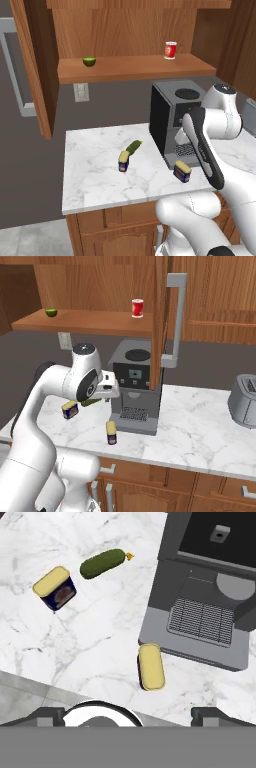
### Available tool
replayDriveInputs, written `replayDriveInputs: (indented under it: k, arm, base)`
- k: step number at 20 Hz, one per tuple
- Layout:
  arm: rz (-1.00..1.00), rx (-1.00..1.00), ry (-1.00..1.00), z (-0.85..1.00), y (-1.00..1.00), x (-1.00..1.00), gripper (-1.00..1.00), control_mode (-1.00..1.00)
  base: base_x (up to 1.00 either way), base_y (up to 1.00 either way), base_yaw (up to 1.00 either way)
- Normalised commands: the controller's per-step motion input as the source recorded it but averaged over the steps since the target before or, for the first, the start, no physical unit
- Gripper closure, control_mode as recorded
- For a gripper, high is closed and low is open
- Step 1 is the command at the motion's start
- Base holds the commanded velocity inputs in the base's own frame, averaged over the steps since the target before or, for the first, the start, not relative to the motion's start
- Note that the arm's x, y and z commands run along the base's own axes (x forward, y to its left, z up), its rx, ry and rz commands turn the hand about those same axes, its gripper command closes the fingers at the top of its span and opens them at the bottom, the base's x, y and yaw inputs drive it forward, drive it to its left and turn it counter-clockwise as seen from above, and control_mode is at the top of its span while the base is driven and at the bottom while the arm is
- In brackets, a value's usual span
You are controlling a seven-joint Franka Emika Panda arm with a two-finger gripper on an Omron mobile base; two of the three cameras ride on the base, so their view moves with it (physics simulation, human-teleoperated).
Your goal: Pick the cans from the counter and place them in their designated side in the cabinet.
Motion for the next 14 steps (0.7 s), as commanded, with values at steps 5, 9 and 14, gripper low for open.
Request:
replayDriveInputs:
  k: [5, 9, 14]
  arm:
    - [0.06, 0.0, 0.0, -0.15, -0.14, 0.0, -1.0, -1.0]
    - [0.05, 0.0, 0.0, -0.12, -0.12, 0.0, -1.0, -1.0]
    - [0.03, -0.01, 0.0, -0.13, -0.07, 0.0, -1.0, -1.0]
  base:
    - [0.0, 0.0, 0.0]
    - [0.0, 0.0, 0.0]
    - [0.0, 0.0, 0.0]
